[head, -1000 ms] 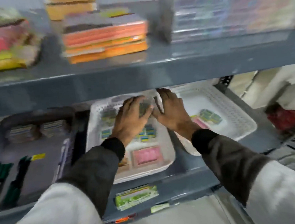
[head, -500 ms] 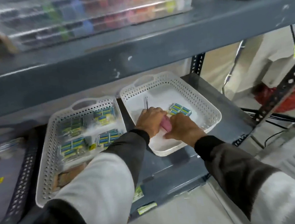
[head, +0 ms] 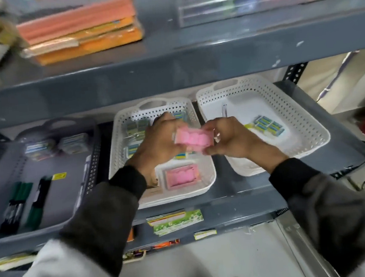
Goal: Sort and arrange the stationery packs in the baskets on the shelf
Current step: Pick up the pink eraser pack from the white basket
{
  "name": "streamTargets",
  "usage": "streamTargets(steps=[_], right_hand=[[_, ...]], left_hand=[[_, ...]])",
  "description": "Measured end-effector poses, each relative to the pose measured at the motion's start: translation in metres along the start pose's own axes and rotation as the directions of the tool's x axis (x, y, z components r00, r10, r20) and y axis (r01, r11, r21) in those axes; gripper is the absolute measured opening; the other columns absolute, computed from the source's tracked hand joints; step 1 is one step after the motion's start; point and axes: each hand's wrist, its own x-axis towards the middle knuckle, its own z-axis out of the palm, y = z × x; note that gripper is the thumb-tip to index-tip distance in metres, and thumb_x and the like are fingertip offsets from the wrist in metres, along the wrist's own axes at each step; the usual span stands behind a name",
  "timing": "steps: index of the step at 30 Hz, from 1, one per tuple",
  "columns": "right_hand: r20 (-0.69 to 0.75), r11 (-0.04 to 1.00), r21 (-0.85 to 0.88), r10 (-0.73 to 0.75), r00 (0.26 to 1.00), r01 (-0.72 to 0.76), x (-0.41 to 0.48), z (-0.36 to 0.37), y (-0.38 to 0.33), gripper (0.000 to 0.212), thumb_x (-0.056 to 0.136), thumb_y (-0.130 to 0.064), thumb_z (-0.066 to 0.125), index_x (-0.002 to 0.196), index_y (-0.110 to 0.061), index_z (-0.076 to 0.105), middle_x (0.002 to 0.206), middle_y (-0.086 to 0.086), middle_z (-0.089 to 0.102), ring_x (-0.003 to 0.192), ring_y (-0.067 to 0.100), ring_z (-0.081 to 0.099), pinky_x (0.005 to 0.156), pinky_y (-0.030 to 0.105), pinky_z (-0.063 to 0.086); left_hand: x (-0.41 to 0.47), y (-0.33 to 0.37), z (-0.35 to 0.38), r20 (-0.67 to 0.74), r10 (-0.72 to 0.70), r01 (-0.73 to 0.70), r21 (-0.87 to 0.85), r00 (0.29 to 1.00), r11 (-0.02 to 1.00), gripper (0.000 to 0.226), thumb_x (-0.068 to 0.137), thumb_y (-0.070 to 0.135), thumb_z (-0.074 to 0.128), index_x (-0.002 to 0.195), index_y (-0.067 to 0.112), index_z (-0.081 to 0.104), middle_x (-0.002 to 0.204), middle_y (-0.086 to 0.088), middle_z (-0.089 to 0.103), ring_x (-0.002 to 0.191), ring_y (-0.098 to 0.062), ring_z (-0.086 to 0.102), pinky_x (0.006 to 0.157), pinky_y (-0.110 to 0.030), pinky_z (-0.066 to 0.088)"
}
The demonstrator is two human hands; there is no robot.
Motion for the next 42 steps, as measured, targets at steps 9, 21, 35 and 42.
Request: streamTargets(steps=[9, 21, 35, 42], right_hand=[[0.238, 0.950, -0.300, -0.012, 0.971, 0.085, 0.007, 0.062, -0.015, 0.050, 0.053, -0.023, 0.085, 0.101, -0.023, 0.069, 0.101, 0.001, 0.069, 0.103, 0.021, 0.056, 0.093, 0.035, 0.040], [0.274, 0.852, -0.497, -0.024, 0.961, 0.163, 0.006, 0.071, -0.018, 0.059, 0.059, -0.023, 0.085, 0.113, -0.019, 0.060, 0.105, 0.005, 0.066, 0.095, 0.022, 0.050, 0.088, 0.031, 0.027], [0.068, 0.979, -0.201, 0.009, 0.998, 0.005, -0.001, -0.013, 0.022, 0.083, 0.065, -0.055, 0.078, 0.136, -0.022, 0.051, 0.133, 0.003, 0.058, 0.125, 0.024, 0.051, 0.105, 0.044, 0.034], [-0.267, 0.923, -0.166, 0.298, 0.916, -0.349, 0.008, -0.055, 0.133, 0.068, 0.070, -0.040, 0.080, 0.122, -0.003, 0.058, 0.122, 0.019, 0.064, 0.109, 0.033, 0.062, 0.088, 0.036, 0.049]], left_hand=[[-0.061, -0.037, 0.024, 0.142, -0.178, 0.167, 0.086, 0.974, 0.982, 0.052, 0.056, 0.039, 0.086, 0.102, 0.027, 0.066, 0.100, 0.002, 0.064, 0.100, -0.019, 0.054, 0.086, -0.035, 0.043], [-0.059, -0.037, 0.039, 0.167, -0.193, 0.141, 0.280, 0.967, 0.950, 0.076, 0.054, 0.047, 0.083, 0.124, 0.030, 0.060, 0.104, -0.001, 0.069, 0.100, -0.021, 0.057, 0.087, -0.031, 0.026], [-0.003, 0.047, 0.001, 0.155, -0.104, 0.103, 0.018, 0.982, 0.995, 0.114, 0.044, 0.072, 0.077, 0.143, 0.027, 0.043, 0.147, 0.005, 0.050, 0.136, -0.015, 0.044, 0.115, -0.038, 0.032], [0.086, 0.108, 0.092, 0.152, 0.074, -0.071, -0.024, 0.986, 0.997, 0.057, 0.081, 0.031, 0.075, 0.133, 0.019, 0.055, 0.138, -0.005, 0.059, 0.130, -0.027, 0.051, 0.111, -0.043, 0.036]])
